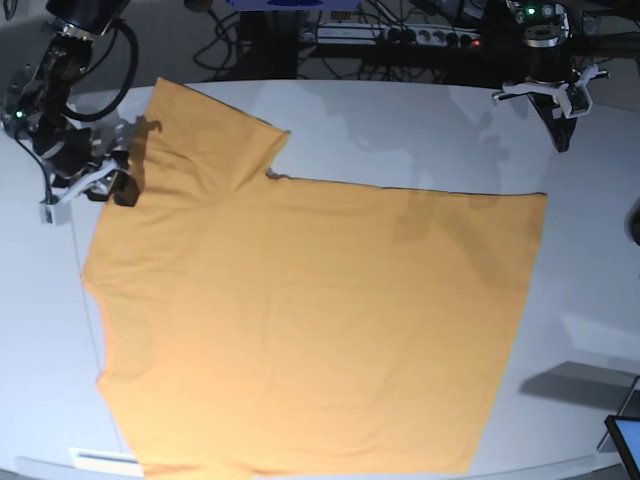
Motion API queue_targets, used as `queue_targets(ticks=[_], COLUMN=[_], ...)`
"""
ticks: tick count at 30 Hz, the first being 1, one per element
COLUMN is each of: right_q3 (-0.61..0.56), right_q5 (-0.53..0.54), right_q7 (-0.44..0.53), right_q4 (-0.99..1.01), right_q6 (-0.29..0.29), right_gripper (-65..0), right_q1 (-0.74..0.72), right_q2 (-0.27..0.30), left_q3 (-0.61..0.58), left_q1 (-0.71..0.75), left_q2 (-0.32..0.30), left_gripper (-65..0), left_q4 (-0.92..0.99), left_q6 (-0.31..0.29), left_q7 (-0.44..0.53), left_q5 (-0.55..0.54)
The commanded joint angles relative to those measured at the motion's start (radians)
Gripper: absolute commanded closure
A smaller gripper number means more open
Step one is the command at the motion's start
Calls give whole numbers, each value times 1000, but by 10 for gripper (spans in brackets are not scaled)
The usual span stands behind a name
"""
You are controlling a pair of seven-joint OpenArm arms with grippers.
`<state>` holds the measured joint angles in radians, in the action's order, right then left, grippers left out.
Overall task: Fold the T-shirt properly
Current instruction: 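Lower the right gripper onto the yellow shirt's shoulder and grasp it, then move the left gripper to the shirt's other shoulder corner and grasp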
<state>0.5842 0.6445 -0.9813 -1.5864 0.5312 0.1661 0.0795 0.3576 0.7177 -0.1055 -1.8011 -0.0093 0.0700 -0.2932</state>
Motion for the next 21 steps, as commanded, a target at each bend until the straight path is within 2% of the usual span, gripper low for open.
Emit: queue_targets(ticks=[1, 8, 16, 21], right_q3=[1, -2, -106, -125], right_q5=[-4, -1, 1, 1], right_q7=[-4, -15, -29, -27], right_q4=[-9, -9, -18, -18], right_q6=[0, 2, 2, 2], right_gripper=[-357, -357, -357, -355], right_q1=[-7, -3, -1, 5], right_q2=[7, -1, -1, -2], left_q3=[7, 7, 7, 7], left_q1=[10, 10, 10, 10], left_q2=[-7, -7, -7, -7], left_gripper=[-12, -12, -12, -12], left_q4=[-13, -13, -13, -13], left_q6=[6, 6, 6, 6], left_q7=[27, 27, 27, 27], left_q5=[-4, -4, -4, -4])
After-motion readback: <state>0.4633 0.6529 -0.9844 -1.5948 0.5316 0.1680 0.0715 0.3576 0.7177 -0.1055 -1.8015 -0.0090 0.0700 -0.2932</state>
